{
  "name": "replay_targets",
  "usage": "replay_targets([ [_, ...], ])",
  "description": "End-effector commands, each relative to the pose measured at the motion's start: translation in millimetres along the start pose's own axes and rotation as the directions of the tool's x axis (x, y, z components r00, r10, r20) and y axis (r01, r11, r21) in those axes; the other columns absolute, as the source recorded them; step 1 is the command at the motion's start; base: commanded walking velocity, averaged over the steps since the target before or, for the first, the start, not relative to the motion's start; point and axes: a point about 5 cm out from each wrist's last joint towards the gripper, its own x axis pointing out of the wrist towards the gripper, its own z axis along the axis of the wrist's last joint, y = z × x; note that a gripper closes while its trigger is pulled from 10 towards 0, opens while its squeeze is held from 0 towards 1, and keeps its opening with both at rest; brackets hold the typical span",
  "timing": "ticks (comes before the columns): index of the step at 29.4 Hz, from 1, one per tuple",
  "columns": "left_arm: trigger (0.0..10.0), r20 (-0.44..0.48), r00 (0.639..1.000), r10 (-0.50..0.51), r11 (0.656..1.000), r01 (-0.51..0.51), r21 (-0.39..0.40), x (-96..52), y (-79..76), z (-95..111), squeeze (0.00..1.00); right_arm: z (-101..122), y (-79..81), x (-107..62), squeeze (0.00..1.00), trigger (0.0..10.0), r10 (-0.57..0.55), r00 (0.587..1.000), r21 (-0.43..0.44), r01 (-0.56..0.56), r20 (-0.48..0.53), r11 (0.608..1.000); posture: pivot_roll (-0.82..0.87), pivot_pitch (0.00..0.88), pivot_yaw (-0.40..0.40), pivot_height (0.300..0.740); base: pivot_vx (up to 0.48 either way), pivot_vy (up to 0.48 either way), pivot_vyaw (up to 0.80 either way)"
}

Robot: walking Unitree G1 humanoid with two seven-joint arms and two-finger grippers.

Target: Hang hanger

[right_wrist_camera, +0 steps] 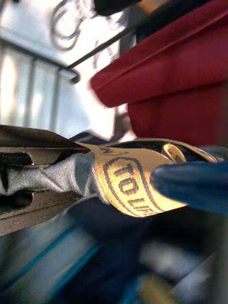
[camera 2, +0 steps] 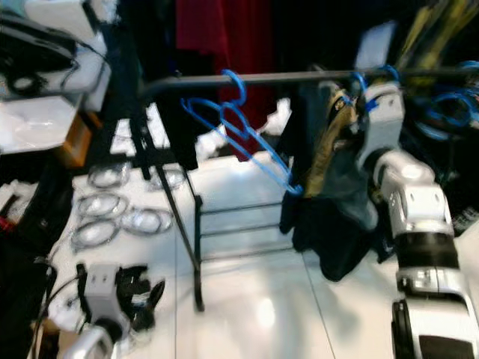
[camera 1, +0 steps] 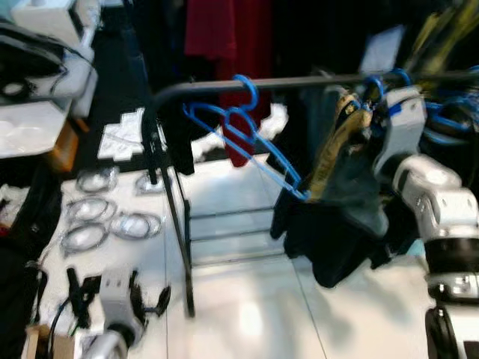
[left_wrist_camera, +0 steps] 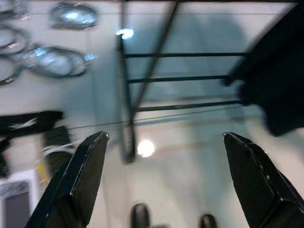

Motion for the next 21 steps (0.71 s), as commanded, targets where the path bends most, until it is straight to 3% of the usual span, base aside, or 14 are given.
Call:
replay_targets([
  [1,10.0,-0.022,1.0,0.009,1.0,-0.009,0.0,-3.0,3.4,-6,0.0,4,2.6,-0.4,0.0,10.0,0.027,0.999,-0.003,-0.027,0.019,1.0,-0.06,0.167,-0.001,0.74,0.0,0.0,0.0],
  [9,10.0,-0.02,1.0,0.009,1.0,-0.009,-0.007,-3.4,3.7,-6,0.0,3,4.1,-0.3,0.0,10.0,0.042,0.999,-0.024,-0.043,-0.009,0.999,-0.06,0.162,-0.002,0.74,0.0,0.0,0.0],
  [16,10.0,-0.025,1.0,0.007,1.0,-0.008,-0.008,-3.5,3.8,-8,0.0,-25,-1.9,0.6,0.0,10.0,-0.002,0.983,-0.056,-0.009,-0.185,0.998,-0.06,0.157,-0.001,0.74,0.0,0.0,0.0],
  [21,10.0,-0.025,1.0,0.009,1.0,-0.01,-0.008,-3.5,4.0,-8,0.0,-38,-0.9,1.3,0.0,10.0,0.013,0.972,-0.117,-0.041,-0.235,0.992,-0.06,0.158,-0.004,0.74,0.0,0.0,0.0],
])
